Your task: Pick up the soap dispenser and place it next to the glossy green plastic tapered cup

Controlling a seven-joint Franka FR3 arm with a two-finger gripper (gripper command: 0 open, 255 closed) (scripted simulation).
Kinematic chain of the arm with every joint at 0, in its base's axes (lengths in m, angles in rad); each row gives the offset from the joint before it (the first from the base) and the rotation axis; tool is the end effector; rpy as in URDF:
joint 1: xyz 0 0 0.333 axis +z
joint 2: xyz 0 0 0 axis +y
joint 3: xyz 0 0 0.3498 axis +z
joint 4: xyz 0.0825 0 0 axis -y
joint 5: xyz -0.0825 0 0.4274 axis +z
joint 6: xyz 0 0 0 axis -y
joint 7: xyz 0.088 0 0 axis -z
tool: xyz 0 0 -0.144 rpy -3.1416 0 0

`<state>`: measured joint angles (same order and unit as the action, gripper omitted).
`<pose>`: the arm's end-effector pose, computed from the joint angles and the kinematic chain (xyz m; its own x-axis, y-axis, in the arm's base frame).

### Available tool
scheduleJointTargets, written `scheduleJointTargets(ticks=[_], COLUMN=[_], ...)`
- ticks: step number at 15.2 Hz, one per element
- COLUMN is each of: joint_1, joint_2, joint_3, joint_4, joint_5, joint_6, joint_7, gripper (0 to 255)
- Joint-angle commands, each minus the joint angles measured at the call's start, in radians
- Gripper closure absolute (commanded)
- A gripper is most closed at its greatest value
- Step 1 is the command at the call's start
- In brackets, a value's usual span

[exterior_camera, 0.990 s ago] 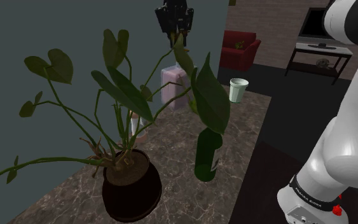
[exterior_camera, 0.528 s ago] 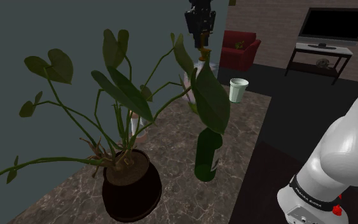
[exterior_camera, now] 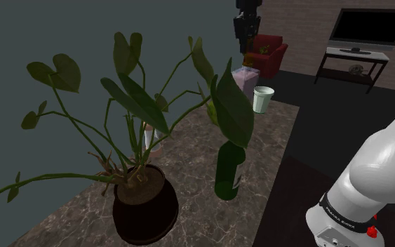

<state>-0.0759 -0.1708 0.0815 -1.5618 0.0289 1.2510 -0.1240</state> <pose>0.4948 0.0119 0.6942 0.9813 0.1351 -0.1372 0.1320 -0.9907 -0.0318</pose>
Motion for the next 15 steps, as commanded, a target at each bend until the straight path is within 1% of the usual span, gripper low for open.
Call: scheduleJointTargets(ticks=[1,8,15], joint_1=[-0.022,-0.09,-0.157], joint_2=[-0.022,-0.05,-0.024], joint_3=[-0.032,-0.138,-0.246], joint_4=[-0.036,-0.093,-0.093], joint_5=[-0.012,-0.06,-0.104], joint_6=[0.013,0.044,0.077], joint_7=[-0.058,-0.239,-0.418], gripper=[255,255,255])
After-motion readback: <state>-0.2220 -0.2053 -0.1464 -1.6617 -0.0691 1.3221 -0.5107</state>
